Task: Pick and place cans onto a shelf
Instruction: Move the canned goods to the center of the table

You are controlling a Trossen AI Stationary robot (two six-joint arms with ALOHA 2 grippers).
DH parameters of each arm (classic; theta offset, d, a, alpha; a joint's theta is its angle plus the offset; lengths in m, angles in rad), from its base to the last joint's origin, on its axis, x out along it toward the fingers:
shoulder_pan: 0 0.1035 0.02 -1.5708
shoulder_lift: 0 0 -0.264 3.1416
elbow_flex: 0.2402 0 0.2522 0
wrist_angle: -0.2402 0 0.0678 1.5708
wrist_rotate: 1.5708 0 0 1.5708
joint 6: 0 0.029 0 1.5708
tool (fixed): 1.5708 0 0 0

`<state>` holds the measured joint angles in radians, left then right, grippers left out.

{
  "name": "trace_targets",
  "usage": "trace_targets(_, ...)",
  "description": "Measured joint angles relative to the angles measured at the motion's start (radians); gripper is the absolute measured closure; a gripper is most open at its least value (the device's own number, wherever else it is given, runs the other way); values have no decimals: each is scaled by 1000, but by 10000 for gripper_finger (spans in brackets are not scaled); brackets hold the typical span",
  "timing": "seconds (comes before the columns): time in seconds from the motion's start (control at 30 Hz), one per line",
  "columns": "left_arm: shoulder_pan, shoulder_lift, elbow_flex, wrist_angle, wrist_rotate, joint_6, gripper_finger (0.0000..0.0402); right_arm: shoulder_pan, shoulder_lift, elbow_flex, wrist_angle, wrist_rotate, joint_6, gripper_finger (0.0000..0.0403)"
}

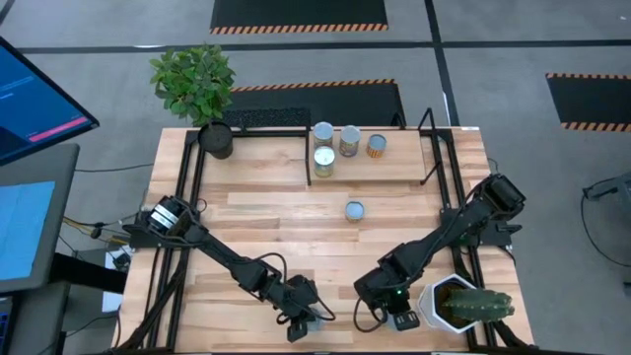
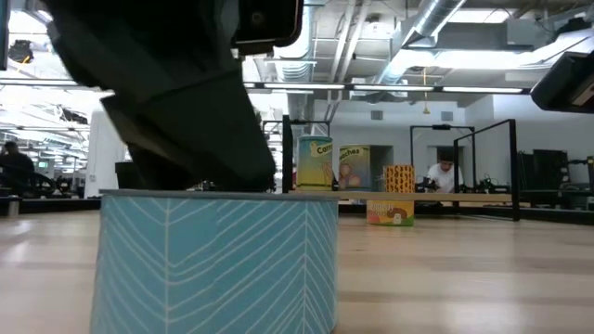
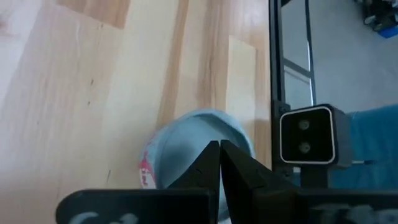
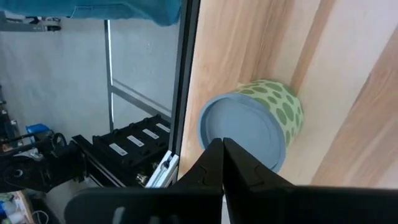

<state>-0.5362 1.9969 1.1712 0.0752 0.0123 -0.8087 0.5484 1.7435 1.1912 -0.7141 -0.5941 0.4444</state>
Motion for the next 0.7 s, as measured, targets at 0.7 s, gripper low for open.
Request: trace_targets(0.7,172,-24,274,-455,-291,280,402,4,0,0,-14,1,14,379)
